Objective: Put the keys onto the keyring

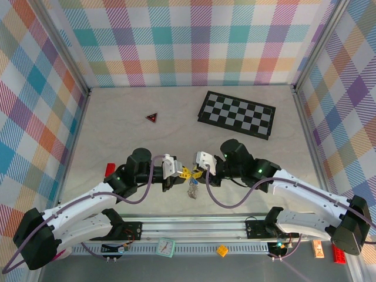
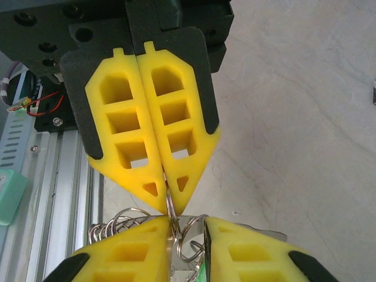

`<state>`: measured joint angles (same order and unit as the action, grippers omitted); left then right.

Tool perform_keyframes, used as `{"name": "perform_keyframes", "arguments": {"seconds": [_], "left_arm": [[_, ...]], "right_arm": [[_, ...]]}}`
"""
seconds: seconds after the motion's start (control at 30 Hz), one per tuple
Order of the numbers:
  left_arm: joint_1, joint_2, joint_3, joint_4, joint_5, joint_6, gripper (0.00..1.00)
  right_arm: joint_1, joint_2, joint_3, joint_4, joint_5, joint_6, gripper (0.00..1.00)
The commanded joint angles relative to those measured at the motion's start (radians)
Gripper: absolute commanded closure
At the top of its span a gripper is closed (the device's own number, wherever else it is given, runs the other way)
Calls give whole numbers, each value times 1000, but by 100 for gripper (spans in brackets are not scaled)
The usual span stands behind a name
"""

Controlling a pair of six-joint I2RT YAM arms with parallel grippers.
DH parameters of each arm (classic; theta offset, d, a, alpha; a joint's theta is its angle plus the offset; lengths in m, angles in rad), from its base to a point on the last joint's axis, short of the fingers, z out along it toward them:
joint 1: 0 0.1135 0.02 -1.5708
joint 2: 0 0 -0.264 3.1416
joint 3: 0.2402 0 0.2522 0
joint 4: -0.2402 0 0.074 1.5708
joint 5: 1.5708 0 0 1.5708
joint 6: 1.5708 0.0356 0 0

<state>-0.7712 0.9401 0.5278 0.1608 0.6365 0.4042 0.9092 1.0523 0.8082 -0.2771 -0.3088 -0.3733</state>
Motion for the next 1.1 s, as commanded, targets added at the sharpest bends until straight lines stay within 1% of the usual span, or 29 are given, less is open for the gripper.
{"name": "perform_keyframes", "arguments": {"seconds": [0.0, 0.07, 0.13, 0.23, 0.27, 0.33, 0.4, 0.6, 0.7, 1.07], "left_arm": [[-15, -15, 1, 62, 43, -5, 100], [-15, -13, -1, 71, 46, -8, 100], [-15, -12, -3, 80, 48, -13, 100], [-15, -10, -1, 76, 20, -20, 100], [-15, -9, 1, 69, 5, -21, 95], [-15, -17, 5, 46, -23, -19, 85], [-14, -24, 15, 1, -45, -2, 82], [-14, -19, 81, -158, -102, 75, 80], [-14, 0, 115, -224, -105, 114, 80], [-16, 28, 133, -231, -78, 131, 80]], "right_arm": [[-3, 8, -9, 36, -35, 13, 81], [-3, 12, -10, 43, -41, 11, 83], [-3, 15, -10, 51, -48, 10, 88], [-3, 15, -9, 55, -53, -2, 97], [-3, 13, -8, 52, -52, -8, 99], [-3, 11, 3, 27, -39, -28, 100], [-3, 18, 27, -21, -27, -54, 100], [-3, 81, 133, -197, -6, -127, 100], [-1, 101, 169, -236, -10, -145, 100], [23, 153, 253, -291, -19, -178, 100]]}}
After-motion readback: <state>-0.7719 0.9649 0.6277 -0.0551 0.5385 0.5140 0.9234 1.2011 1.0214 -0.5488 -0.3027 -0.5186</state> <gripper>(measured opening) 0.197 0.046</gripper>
